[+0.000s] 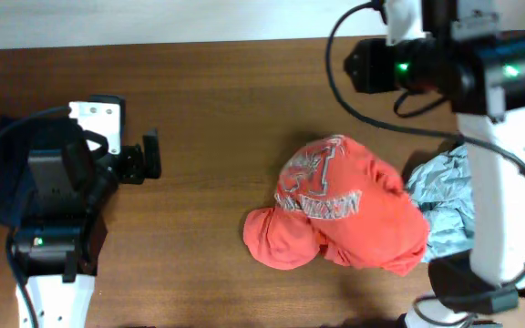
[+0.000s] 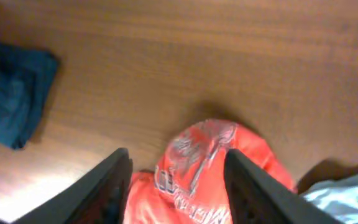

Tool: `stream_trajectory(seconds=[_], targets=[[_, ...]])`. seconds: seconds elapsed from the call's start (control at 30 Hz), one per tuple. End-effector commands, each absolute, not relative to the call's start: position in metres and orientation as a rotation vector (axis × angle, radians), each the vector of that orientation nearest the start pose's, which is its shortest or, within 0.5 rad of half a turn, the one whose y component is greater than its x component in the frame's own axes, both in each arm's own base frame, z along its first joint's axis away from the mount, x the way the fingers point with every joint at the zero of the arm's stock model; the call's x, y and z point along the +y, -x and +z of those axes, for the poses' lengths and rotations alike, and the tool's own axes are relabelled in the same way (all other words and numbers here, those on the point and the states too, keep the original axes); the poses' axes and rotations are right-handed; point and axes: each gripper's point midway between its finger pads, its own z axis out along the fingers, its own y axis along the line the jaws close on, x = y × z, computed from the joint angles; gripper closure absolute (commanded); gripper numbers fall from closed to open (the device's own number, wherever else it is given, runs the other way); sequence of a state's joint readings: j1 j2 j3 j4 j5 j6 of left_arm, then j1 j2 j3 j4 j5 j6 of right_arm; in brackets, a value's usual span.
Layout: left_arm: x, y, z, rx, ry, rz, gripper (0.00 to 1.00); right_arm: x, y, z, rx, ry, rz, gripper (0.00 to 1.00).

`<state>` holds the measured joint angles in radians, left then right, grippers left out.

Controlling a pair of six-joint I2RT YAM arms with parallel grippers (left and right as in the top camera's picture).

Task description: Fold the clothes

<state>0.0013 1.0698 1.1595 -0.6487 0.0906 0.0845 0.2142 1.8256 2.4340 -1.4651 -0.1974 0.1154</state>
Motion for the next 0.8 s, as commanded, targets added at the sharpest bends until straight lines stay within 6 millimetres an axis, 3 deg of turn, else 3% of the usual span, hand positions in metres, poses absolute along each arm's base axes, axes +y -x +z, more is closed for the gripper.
stream_trajectory(seconds=[0.0,0.07,0.17,0.27,0.37,0.4,0.43,0.57,0.67,0.77], targets=[[-0.045,-0.339,0.279,2.189,-0.225,-0.262,0.00,0.120,-0.391,0.385,2.393,0.272,0.349,0.41],[-0.057,-0.338,0.270,2.216,-0.259,-0.348,0.01,0.119,-0.390,0.383,2.402,0.278,0.339,0.38],[-0.082,-0.332,0.261,2.225,-0.399,-0.479,0.16,0.118,-0.388,0.382,2.412,0.277,0.336,0.36],[-0.102,-0.322,0.237,2.301,-0.524,-0.529,0.16,0.118,-0.388,0.382,2.412,0.277,0.335,0.36],[-0.128,-0.312,0.198,2.426,-0.647,-0.596,0.08,0.118,-0.388,0.382,2.412,0.277,0.335,0.34],[-0.136,-0.310,0.187,2.464,-0.675,-0.618,0.07,0.118,-0.388,0.382,2.412,0.277,0.335,0.33],[-0.155,-0.299,0.158,2.565,-0.745,-0.672,0.07,0.118,-0.388,0.382,2.412,0.277,0.335,0.32],[-0.192,-0.269,0.103,2.777,-0.865,-0.775,0.07,0.118,-0.388,0.381,2.415,0.277,0.335,0.32],[-0.202,-0.255,0.061,2.910,-0.952,-0.735,0.04,0.118,-0.387,0.381,2.417,0.277,0.335,0.32],[-0.201,-0.247,0.033,3.010,-0.972,-0.719,0.04,0.117,-0.387,0.381,2.418,0.277,0.334,0.32]])
